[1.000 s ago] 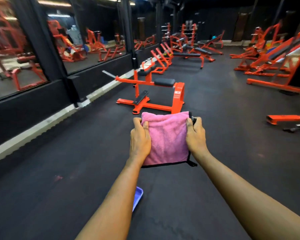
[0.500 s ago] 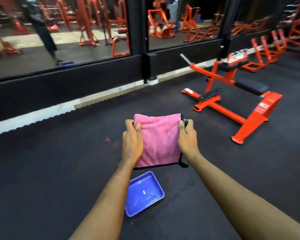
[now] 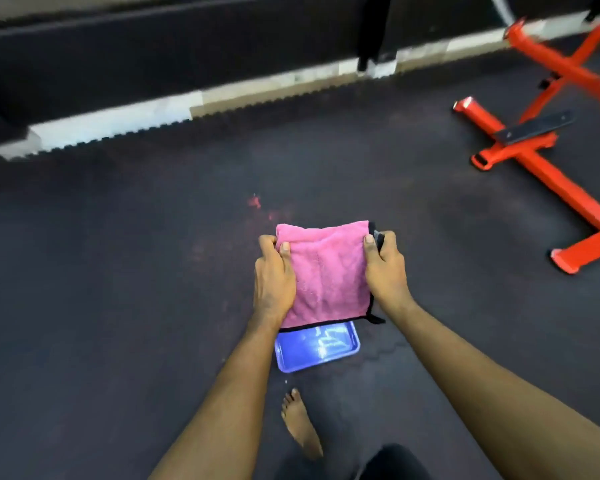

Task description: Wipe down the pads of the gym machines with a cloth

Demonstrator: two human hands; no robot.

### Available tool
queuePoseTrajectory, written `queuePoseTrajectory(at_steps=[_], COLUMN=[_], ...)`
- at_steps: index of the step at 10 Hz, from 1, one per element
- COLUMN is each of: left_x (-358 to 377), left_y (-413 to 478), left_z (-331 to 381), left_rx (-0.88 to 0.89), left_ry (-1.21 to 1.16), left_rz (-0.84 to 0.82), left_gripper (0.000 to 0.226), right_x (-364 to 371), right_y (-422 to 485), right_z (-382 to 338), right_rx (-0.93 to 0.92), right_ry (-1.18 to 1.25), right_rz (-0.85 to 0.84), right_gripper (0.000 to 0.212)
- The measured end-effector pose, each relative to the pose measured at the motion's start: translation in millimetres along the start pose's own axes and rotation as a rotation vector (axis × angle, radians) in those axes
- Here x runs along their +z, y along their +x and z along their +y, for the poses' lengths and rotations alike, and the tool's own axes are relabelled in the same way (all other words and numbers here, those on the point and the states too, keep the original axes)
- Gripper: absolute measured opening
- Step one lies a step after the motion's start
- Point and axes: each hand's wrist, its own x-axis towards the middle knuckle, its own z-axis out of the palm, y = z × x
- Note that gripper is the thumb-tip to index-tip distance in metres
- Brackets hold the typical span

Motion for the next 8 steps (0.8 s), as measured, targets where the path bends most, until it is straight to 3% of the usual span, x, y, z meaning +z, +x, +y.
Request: queuePoseTrajectory(at_steps=[3,4,5,6,7,8], left_x=[104,163,200,237,248,245], left_y=[31,33,34,38,41,47], left_z=[-153,-239,-294,-356,-378,-373], left_rx=[-0.281,-0.408,-0.471,-0.542,-0.564,-0.559], left_ry=[0.125,0.193,0.23,0.277,0.291,0.269], left_rz=[-0.167,-0.272,-0.308,-0.342,-0.347,-0.317], left_gripper=[0.03,0.044,0.048,0.055,0.06,0.056], right_x=[71,107,131,158,170,175], right_y=[76,101,113,128,135,143], right_z=[164,265,331,397,419,407], right_rx=[0.283,0.41,0.452,0.456,0.442,0.434], right_ry=[-0.121,-0.186,-0.235,-0.302,-0.372,-0.321], right_rz=[-0.155,-0.24,-0.306,-0.433,-0.501,-0.432], right_gripper=[0.02,0.022,0.026,0.048,0.064,0.054])
